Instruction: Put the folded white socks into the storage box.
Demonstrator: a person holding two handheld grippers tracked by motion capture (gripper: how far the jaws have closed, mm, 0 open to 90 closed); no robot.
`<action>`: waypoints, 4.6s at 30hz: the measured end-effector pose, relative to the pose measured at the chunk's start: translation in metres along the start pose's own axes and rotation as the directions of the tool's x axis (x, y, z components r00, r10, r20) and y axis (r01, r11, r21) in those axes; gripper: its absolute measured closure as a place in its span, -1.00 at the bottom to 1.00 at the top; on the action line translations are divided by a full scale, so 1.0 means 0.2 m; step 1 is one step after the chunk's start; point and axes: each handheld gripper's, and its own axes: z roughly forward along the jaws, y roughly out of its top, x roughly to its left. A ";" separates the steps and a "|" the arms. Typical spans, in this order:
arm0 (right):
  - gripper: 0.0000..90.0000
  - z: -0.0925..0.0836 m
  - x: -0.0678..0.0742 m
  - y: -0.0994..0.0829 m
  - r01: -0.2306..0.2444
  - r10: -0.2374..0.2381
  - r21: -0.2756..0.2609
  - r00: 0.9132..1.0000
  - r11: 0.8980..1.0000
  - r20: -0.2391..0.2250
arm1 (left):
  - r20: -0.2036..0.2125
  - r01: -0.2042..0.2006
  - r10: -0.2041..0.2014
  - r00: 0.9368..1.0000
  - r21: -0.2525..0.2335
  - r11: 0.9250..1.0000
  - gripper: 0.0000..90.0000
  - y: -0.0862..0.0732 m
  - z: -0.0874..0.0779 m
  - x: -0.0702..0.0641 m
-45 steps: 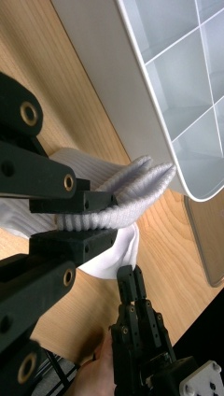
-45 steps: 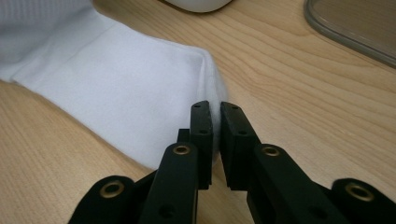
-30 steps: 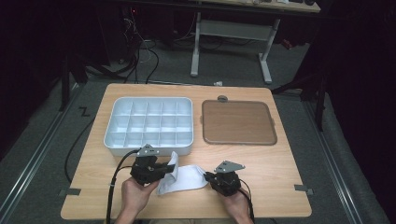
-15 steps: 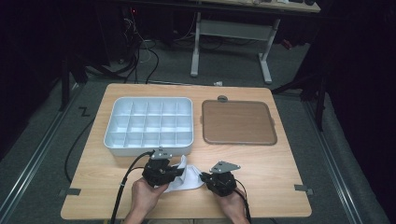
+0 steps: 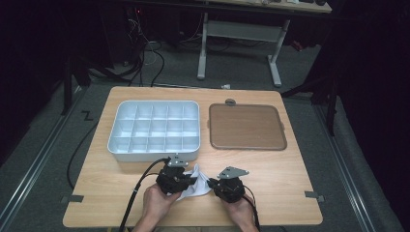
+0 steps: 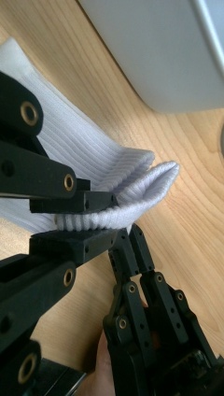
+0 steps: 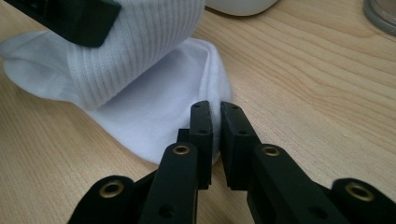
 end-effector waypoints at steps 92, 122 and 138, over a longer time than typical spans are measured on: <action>0.81 0.00 0.12 0.09 0.099 -0.097 0.037 0.995 0.994 -0.032 | -0.229 -0.005 -0.022 0.973 -0.118 0.993 0.34 -0.27 -0.23 0.21; 0.98 -0.07 0.06 0.07 0.071 -0.070 -0.030 0.997 0.997 0.035 | -0.287 -0.069 0.030 0.957 -0.127 0.990 0.84 -0.28 -0.20 0.21; 0.98 -0.09 0.05 -0.03 0.066 -0.064 -0.012 0.995 0.998 0.071 | -0.292 -0.065 0.026 0.956 -0.124 0.990 0.90 -0.28 -0.18 0.19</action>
